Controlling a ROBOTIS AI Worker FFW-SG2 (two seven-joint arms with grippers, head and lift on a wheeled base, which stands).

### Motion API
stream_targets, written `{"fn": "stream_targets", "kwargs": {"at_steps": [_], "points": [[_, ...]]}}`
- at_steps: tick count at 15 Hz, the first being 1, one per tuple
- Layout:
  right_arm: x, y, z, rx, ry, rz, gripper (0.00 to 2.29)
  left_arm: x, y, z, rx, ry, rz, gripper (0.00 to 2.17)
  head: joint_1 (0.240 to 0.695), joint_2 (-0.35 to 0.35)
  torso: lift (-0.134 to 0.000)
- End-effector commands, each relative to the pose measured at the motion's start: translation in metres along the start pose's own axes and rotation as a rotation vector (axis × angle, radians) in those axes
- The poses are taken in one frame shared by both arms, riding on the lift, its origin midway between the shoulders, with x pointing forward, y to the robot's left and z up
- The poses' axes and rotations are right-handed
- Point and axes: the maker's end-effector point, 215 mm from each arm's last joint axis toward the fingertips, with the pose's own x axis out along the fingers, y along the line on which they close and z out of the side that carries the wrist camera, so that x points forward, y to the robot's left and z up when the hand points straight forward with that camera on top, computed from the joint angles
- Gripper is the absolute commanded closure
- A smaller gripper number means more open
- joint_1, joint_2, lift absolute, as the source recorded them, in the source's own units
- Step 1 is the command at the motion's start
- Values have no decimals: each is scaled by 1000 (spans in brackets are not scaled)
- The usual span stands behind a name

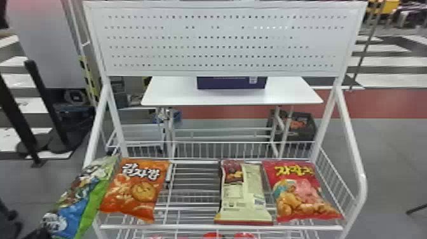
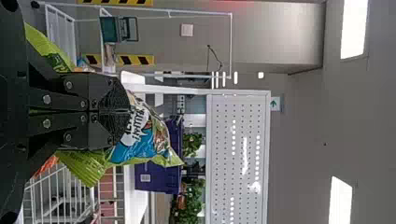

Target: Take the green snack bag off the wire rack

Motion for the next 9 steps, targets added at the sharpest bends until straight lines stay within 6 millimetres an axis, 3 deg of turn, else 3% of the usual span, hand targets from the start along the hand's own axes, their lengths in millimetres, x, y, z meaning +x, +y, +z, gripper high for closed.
{"fn": "stream_targets", "kwargs": {"at_steps": [1, 9], "points": [[0, 1, -1, 2, 2, 1, 174, -4, 1, 3, -1, -7, 2, 1791, 499, 0, 0], [-1, 2, -1, 0, 4, 5, 174, -5, 1, 6, 1, -12, 1, 1791, 499, 0, 0]]}}
